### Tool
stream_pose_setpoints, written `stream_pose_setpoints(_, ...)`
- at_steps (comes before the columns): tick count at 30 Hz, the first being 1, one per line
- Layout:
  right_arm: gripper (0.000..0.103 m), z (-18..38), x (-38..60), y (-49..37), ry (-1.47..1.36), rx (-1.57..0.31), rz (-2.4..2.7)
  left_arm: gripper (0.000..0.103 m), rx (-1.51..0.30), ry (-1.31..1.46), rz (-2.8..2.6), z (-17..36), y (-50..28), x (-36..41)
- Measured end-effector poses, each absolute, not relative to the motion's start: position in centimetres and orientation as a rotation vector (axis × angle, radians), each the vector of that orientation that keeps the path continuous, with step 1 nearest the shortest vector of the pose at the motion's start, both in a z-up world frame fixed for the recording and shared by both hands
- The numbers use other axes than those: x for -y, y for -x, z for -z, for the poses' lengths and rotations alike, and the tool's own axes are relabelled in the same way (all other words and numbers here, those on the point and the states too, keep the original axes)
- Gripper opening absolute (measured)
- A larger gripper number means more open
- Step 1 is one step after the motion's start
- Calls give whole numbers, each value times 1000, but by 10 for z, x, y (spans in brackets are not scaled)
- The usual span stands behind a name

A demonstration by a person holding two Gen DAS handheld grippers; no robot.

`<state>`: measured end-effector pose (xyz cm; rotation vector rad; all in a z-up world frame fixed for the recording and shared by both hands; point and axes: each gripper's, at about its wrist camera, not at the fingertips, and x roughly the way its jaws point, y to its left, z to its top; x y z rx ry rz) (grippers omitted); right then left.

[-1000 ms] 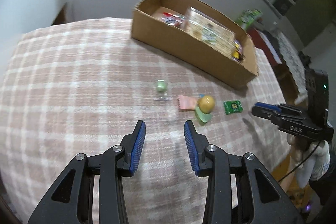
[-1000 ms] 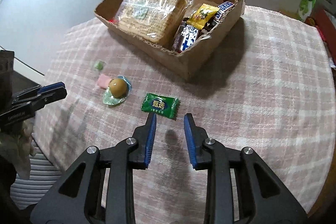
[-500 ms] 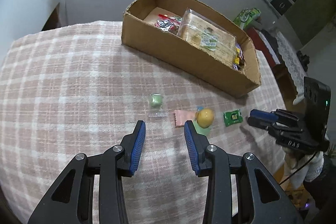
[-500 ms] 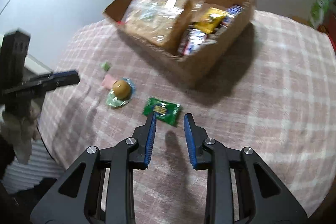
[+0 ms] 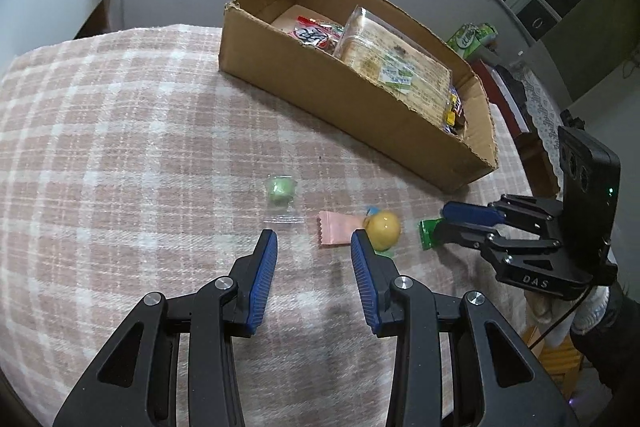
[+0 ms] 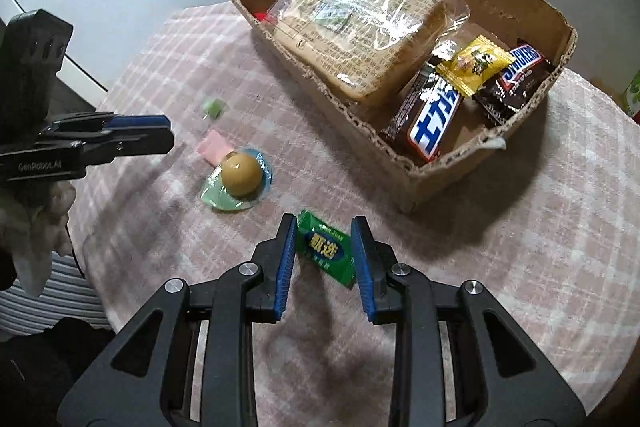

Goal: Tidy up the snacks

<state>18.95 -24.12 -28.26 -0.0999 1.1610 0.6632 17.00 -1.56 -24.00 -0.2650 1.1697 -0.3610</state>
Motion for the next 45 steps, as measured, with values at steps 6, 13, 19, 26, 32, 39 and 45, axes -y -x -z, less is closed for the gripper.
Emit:
stream_pose_setpoints(6,50,286,237,-198,134,-1212,-669,35,-1170,287,364,240,-167,0)
stream_pose_setpoints(13,50,287,229,-178,141,-1256,-710,35,-1186,297,358,248,-175,-4)
stream_pose_setpoints(19,40,287,208,-167,314,-1208,-644,35,-1194,277,343,251,-182,2)
stream_pose_setpoints(26,30,287,203,-168,348,-1203,-584,35,-1194,228,298,252,-195,11)
stream_pose_setpoints(32,29,290,187,-170,366,-1207,-545,35,-1201,170,284,255,-204,19)
stream_pose_setpoints(39,24,292,187,-175,338,-1210,-503,21,-1189,101,266,256,-206,25)
stream_pose_setpoints(45,21,293,189,-179,314,-1212,-469,19,-1190,106,272,256,-202,20)
